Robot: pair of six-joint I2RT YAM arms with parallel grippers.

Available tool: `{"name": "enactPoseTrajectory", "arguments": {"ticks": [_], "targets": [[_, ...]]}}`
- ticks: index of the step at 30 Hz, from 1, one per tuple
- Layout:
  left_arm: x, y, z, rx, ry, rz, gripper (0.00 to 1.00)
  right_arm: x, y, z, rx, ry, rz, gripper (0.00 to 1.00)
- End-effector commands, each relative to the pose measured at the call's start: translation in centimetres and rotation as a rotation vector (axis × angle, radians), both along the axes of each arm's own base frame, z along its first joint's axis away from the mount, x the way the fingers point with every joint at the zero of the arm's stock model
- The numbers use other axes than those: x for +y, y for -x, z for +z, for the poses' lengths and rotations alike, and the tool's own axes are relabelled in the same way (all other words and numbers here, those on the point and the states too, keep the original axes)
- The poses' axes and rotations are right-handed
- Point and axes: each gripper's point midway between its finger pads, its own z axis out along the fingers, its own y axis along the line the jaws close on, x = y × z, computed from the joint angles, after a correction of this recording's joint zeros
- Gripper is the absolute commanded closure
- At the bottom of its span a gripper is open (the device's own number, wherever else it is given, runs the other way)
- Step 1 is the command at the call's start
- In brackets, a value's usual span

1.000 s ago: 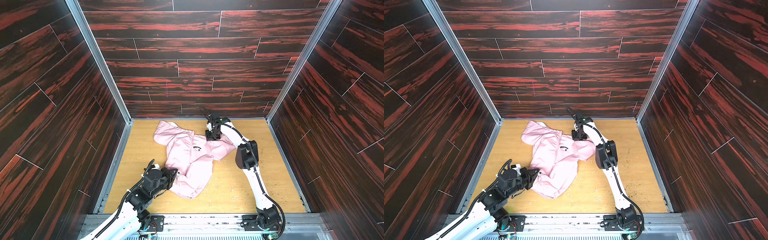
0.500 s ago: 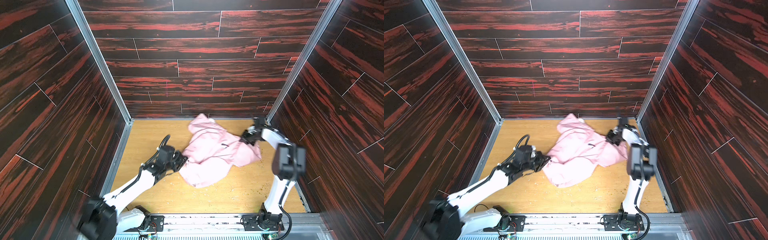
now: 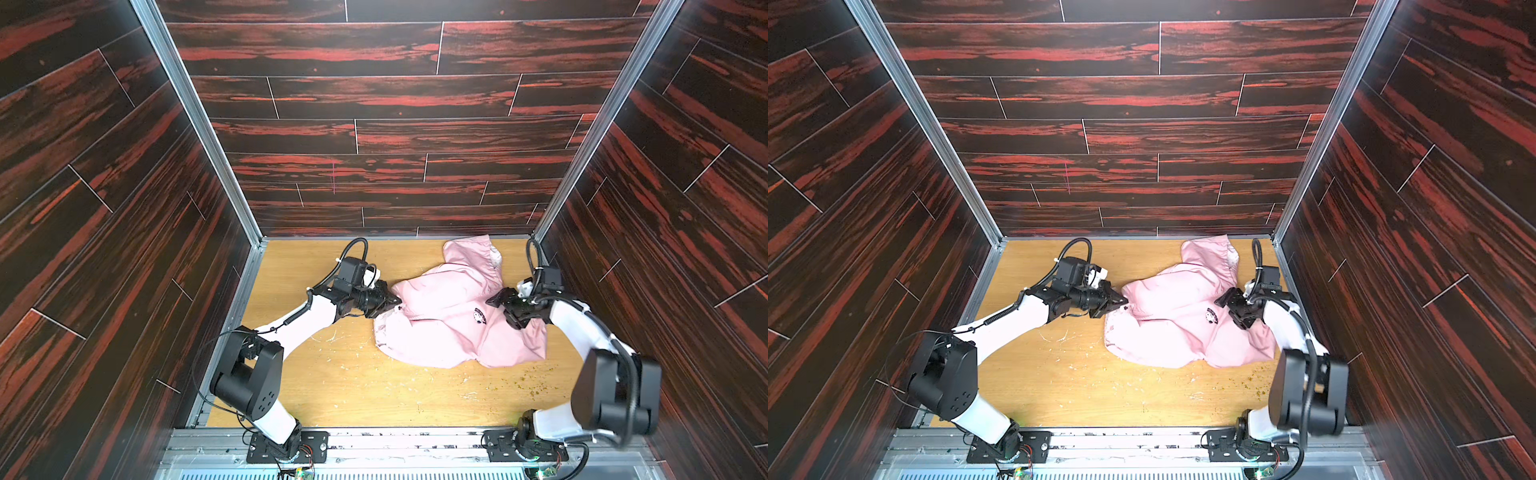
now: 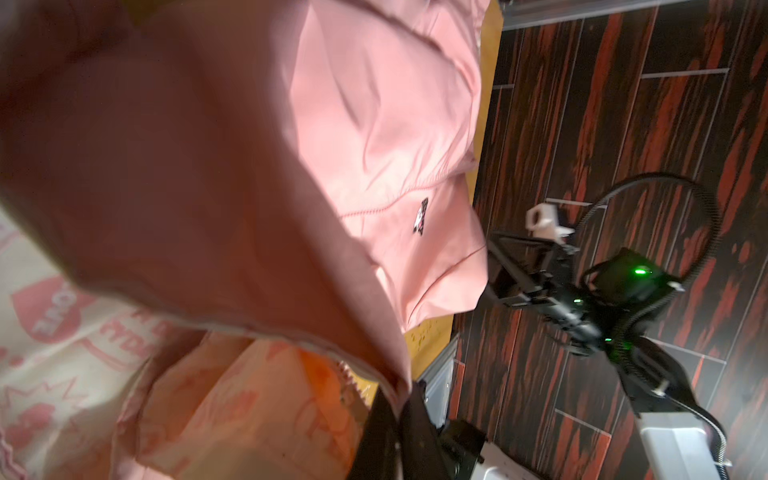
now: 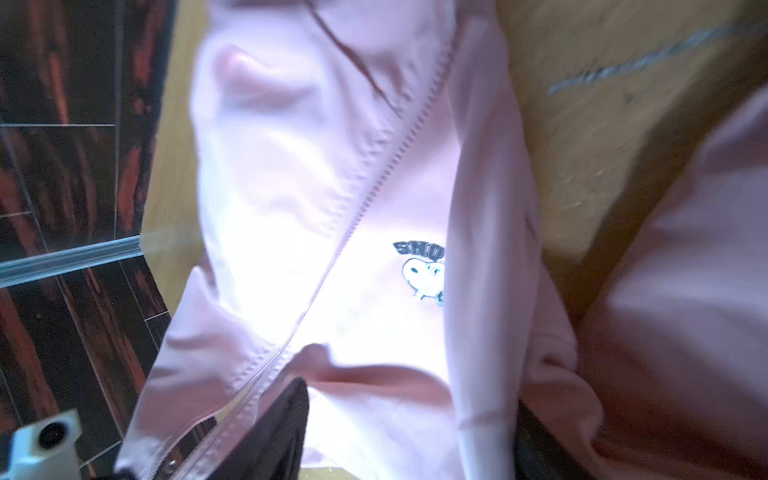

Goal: Zip up the jacket

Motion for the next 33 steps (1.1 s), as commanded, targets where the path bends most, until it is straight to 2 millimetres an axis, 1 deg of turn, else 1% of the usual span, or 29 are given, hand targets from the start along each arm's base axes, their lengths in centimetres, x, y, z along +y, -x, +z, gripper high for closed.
{"name": "enactPoseTrajectory", "arguments": {"ticks": [1, 3, 5, 6, 8, 10, 13, 15, 18, 21, 23, 26, 29, 32, 33], "targets": [[0.4, 2.3, 0.5, 0.001, 0.022, -0.057, 1.0, -0.5, 1.0, 4.1, -0.075, 0.048, -0.022, 0.31], [0.5, 2.4, 0.2, 0.002, 0.028, -0.05, 1.0, 0.1, 1.4, 5.2, -0.094, 0.057, -0.008, 0.3], [0.4, 2.4, 0.1, -0.005, 0.038, -0.045, 1.0, 1.7, 1.7, 6.1, -0.115, 0.059, 0.042, 0.31], [0.4, 2.4, 0.2, -0.007, 0.049, -0.043, 1.0, 3.1, 2.0, 6.5, -0.124, 0.051, 0.083, 0.3], [0.0, 2.3, 1.0, -0.022, 0.093, -0.044, 1.0, 6.5, 2.6, 6.8, -0.131, 0.01, 0.177, 0.31], [-0.3, 2.5, 2.1, -0.037, 0.137, -0.057, 1.0, 11.0, 3.4, 7.0, -0.132, -0.062, 0.287, 0.32], [-0.5, 3.1, 3.6, -0.051, 0.183, -0.086, 1.0, 17.0, 4.9, 7.8, -0.138, -0.207, 0.416, 0.34], [-0.7, 3.4, 4.5, -0.053, 0.216, -0.104, 1.0, 20.4, 5.7, 8.2, -0.134, -0.318, 0.466, 0.36], [-1.0, 3.7, 5.1, -0.04, 0.251, -0.117, 1.0, 23.9, 6.3, 8.4, -0.125, -0.421, 0.506, 0.36], [-1.2, 3.5, 6.0, -0.04, 0.285, -0.117, 1.0, 25.8, 6.4, 7.9, -0.114, -0.463, 0.518, 0.34], [-1.3, 3.4, 6.4, -0.039, 0.305, -0.115, 1.0, 26.4, 6.2, 7.2, -0.1, -0.484, 0.51, 0.32], [-1.3, 3.5, 6.4, -0.034, 0.306, -0.118, 1.0, 26.5, 5.8, 5.6, -0.067, -0.482, 0.478, 0.32], [-1.3, 3.6, 6.3, -0.026, 0.307, -0.117, 1.0, 26.7, 5.6, 4.9, -0.056, -0.51, 0.455, 0.39], [-1.3, 3.7, 6.2, -0.018, 0.315, -0.112, 1.0, 26.9, 5.3, 5.1, -0.071, -0.552, 0.439, 0.47], [-1.3, 3.6, 6.1, -0.013, 0.318, -0.11, 1.0, 27.0, 5.3, 5.0, -0.075, -0.556, 0.438, 0.47]]}}
